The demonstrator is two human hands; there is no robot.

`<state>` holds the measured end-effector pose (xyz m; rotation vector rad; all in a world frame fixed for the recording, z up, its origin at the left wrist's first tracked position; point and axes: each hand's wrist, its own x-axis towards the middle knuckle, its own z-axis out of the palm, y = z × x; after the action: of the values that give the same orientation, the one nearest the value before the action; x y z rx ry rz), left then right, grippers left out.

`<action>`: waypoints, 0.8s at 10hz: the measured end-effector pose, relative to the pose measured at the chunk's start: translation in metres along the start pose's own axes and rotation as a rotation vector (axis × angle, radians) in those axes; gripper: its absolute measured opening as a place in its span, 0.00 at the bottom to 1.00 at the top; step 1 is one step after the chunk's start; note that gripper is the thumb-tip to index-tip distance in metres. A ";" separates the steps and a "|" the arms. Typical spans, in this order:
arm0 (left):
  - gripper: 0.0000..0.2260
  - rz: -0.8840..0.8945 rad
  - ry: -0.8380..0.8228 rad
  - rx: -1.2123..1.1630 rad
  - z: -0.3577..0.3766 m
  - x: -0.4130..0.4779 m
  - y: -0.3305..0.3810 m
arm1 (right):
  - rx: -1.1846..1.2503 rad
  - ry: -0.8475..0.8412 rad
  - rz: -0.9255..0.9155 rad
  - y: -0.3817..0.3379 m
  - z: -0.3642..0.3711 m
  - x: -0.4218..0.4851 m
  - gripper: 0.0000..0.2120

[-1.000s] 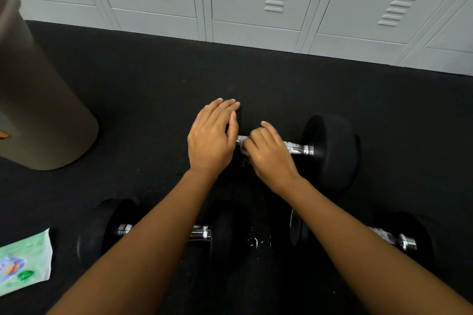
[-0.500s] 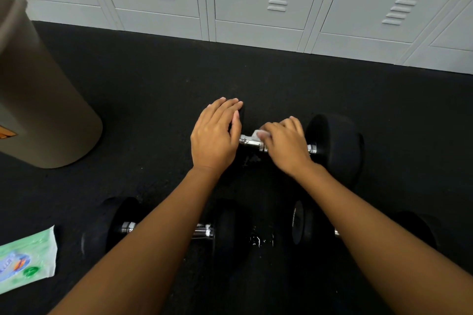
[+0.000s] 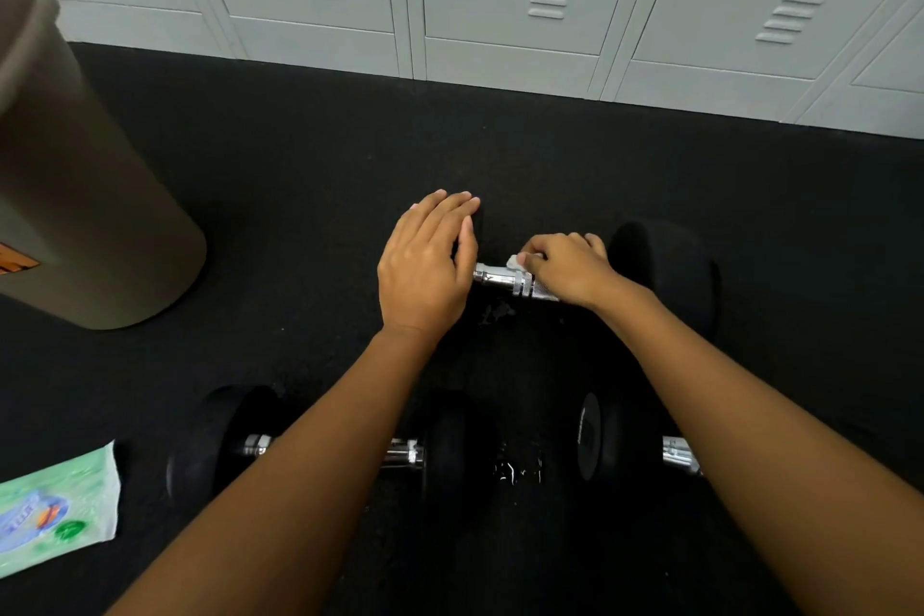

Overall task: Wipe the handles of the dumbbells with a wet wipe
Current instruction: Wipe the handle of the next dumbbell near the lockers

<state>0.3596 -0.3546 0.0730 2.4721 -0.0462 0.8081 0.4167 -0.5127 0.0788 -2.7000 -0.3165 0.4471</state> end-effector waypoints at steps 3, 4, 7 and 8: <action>0.16 0.003 0.000 0.000 0.000 0.000 0.000 | 0.045 0.170 -0.057 0.005 0.014 -0.005 0.09; 0.16 0.004 -0.001 0.001 0.000 0.000 -0.001 | 0.063 0.272 -0.114 0.008 0.016 -0.013 0.07; 0.16 0.004 0.005 0.004 0.000 0.000 0.000 | 0.045 0.482 -0.282 0.003 0.021 -0.040 0.04; 0.16 0.003 0.017 -0.002 0.000 -0.001 0.000 | -0.009 0.527 -0.351 0.008 0.024 -0.048 0.02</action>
<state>0.3592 -0.3551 0.0724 2.4635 -0.0451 0.8299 0.3649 -0.5250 0.0674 -2.5703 -0.6144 -0.3610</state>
